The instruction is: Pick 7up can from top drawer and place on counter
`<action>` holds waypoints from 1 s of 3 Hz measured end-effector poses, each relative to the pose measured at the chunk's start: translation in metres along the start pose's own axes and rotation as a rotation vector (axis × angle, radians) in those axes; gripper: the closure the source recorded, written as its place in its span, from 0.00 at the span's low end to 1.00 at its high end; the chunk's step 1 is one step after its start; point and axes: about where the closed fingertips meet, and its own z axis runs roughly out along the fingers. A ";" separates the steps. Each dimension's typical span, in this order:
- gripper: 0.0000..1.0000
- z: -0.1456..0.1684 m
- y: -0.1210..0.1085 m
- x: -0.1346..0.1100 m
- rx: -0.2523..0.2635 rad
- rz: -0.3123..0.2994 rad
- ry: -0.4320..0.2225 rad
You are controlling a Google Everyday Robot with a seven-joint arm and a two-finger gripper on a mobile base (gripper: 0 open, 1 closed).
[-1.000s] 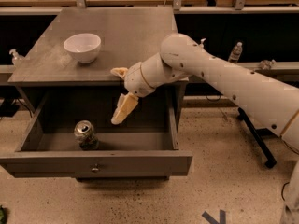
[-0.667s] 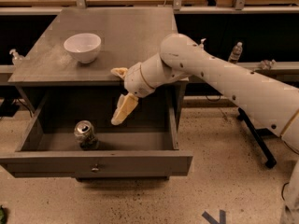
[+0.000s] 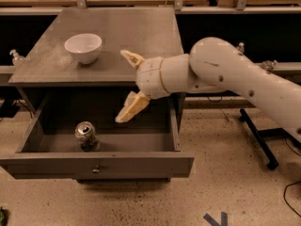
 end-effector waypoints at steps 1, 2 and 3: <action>0.03 -0.039 -0.008 -0.002 0.097 -0.019 -0.030; 0.25 -0.024 -0.016 0.017 0.075 0.022 -0.051; 0.41 0.033 -0.012 0.026 -0.032 0.065 -0.089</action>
Offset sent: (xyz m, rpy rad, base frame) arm 0.0353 0.0125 -0.0161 0.1105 0.0400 0.0401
